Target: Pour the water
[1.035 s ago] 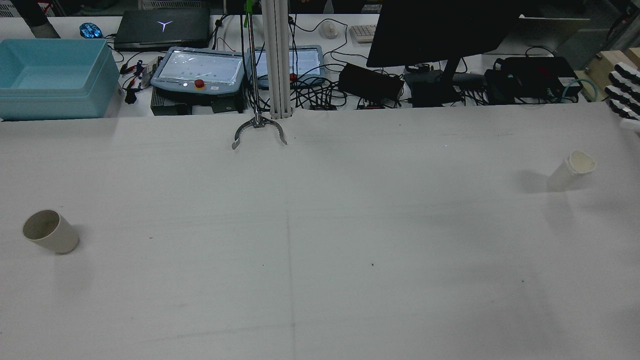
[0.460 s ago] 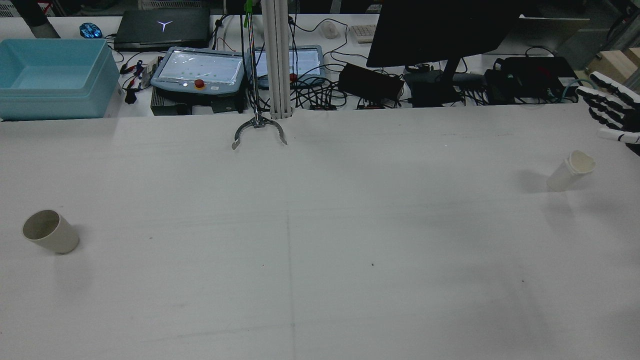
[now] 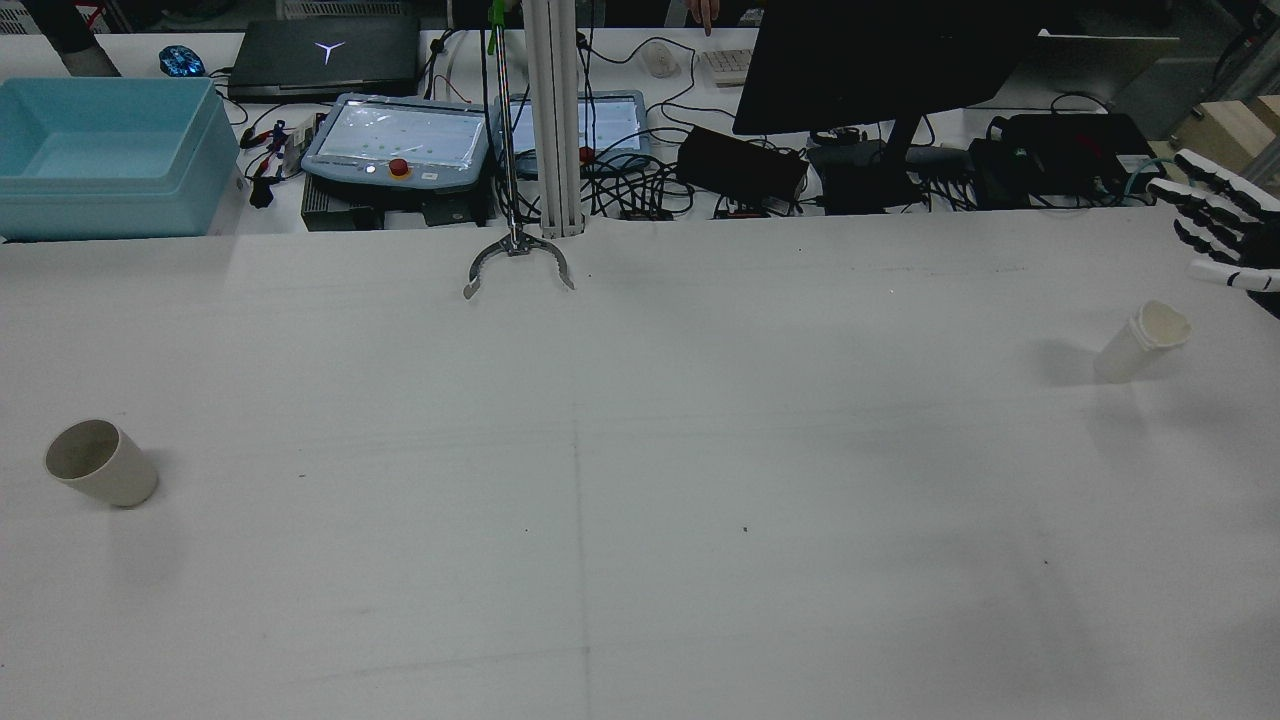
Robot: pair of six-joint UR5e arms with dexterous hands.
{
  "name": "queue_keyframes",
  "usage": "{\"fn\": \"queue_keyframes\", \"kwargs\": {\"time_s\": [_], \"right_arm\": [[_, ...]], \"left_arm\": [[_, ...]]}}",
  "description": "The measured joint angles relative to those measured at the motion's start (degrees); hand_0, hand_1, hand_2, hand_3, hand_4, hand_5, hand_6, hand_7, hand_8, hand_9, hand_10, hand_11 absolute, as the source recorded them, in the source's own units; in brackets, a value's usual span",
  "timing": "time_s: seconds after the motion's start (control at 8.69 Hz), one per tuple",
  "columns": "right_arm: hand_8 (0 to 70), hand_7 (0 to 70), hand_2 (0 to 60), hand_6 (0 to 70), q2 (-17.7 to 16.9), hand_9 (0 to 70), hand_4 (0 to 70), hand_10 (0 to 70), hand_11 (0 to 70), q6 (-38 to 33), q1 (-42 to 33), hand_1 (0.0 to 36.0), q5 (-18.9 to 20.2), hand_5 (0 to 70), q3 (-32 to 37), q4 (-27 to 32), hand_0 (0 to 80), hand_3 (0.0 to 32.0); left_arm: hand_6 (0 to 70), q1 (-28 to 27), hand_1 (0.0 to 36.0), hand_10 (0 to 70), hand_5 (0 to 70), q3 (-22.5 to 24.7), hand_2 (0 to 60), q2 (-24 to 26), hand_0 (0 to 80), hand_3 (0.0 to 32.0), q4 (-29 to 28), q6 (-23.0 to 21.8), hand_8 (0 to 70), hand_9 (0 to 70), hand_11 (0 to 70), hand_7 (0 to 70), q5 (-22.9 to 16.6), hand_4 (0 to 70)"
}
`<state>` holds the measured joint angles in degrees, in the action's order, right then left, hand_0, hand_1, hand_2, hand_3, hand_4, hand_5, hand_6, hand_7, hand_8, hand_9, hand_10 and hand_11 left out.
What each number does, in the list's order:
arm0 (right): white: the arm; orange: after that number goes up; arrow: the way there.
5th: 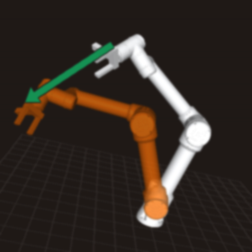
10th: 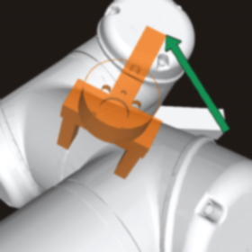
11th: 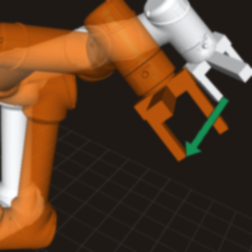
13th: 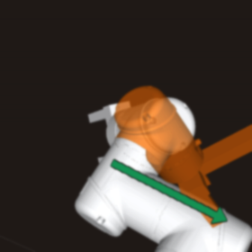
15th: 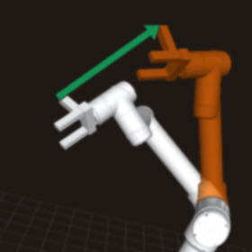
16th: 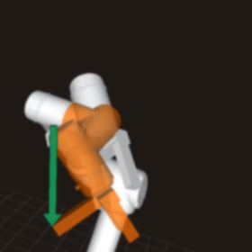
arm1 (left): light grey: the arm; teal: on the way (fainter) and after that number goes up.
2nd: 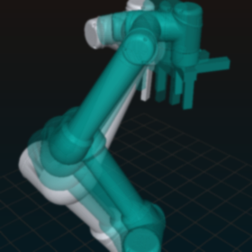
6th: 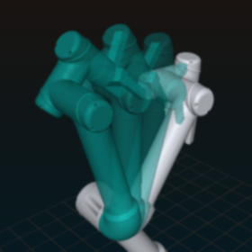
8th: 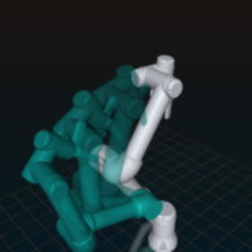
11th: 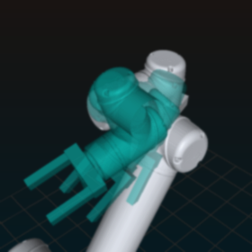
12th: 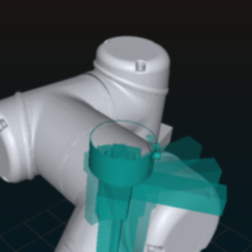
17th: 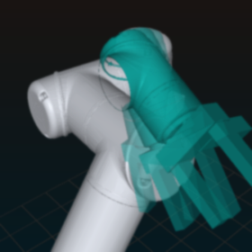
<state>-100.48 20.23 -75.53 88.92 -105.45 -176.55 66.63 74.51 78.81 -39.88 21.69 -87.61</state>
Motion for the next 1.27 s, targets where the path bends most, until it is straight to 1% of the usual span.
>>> {"fn": "queue_keyframes", "kwargs": {"time_s": [0.12,0.23,0.35,0.46,0.69,0.81,0.92,1.04,1.15,1.27], "right_arm": [[1.7,9.6,18.5,13.9,0.0,0.9,0.0,0.0,0.0,0.0,0.0,22.1,0.0,6.8,0.0,-0.1,50.7,0.0],[2.0,10.1,18.2,14.5,-0.1,2.1,0.0,0.0,0.0,0.0,0.0,21.7,0.0,6.8,0.1,-0.1,50.7,0.0],[2.0,10.4,18.4,14.7,-0.1,2.1,0.0,0.0,0.0,0.1,0.0,21.5,-0.1,6.7,0.2,-0.1,50.3,0.0],[1.8,9.2,18.2,14.2,-0.1,1.3,0.0,0.0,0.0,0.1,0.0,21.5,-0.2,6.7,0.3,-0.1,50.4,0.0],[1.6,7.6,18.0,13.4,-0.1,0.8,0.0,0.0,0.0,0.1,0.0,21.2,-0.4,6.5,0.5,-0.1,50.0,0.0],[1.6,7.4,18.6,13.2,-0.1,0.5,0.0,0.0,0.0,0.2,0.0,21.4,-0.4,6.4,0.5,-0.1,50.0,0.0],[1.5,6.6,18.5,12.9,-0.2,0.5,0.0,0.0,0.0,0.3,0.0,21.5,-0.4,6.4,0.6,-0.1,50.0,0.0],[1.4,5.8,18.0,12.3,-0.2,0.0,0.0,0.0,0.0,0.3,-0.1,21.5,-0.4,6.4,0.6,-0.1,50.3,0.0],[1.3,4.8,18.1,11.9,-0.3,0.0,0.0,0.0,0.0,0.3,-0.1,21.6,-0.4,6.3,0.7,-0.1,50.0,0.0],[1.3,4.1,17.9,11.6,-0.3,0.2,0.0,0.0,0.0,0.3,-0.2,21.4,-0.4,6.2,0.9,-0.1,50.0,0.0]], "left_arm": [[10.3,-1.4,35.7,1.8,0.0,0.0,4.4,0.9,80.0,0.0,0.6,1.0,2.8,0.2,6.5,8.1,0.2,16.9],[10.2,-2.8,35.9,1.9,0.0,0.1,4.8,1.4,80.0,0.0,0.9,2.3,2.7,0.2,6.6,8.1,0.4,17.4],[10.0,-4.1,33.3,1.7,0.0,0.2,3.6,1.8,80.0,0.0,1.2,3.5,2.3,0.1,6.1,7.8,0.5,18.0],[9.8,-5.4,29.3,1.4,0.0,0.2,2.5,2.2,79.3,0.0,1.4,4.3,1.7,0.0,5.2,7.4,0.6,19.3],[9.8,-8.8,26.7,1.3,0.0,0.3,2.3,2.9,71.0,0.0,1.7,5.3,1.5,0.1,4.9,7.7,2.1,20.6],[10.1,-10.7,26.9,1.2,0.0,0.4,2.4,3.5,72.2,0.0,1.9,5.5,1.5,0.2,4.7,8.2,3.5,21.3],[10.3,-12.8,27.6,1.3,0.0,0.5,2.4,4.6,75.1,0.0,2.4,5.5,1.5,0.2,4.9,8.4,5.3,21.6],[10.3,-14.4,27.8,1.4,0.0,0.6,3.5,5.8,74.4,0.0,3.2,5.4,1.5,0.3,5.0,8.5,6.6,21.5],[10.3,-15.5,27.0,1.3,0.0,1.0,3.2,6.9,71.6,0.0,4.2,5.3,1.5,0.3,4.8,8.6,7.5,21.7],[10.3,-16.3,26.7,1.3,0.0,1.4,2.5,7.5,71.6,0.0,5.1,5.2,1.5,0.3,4.9,8.5,8.2,22.1]]}}
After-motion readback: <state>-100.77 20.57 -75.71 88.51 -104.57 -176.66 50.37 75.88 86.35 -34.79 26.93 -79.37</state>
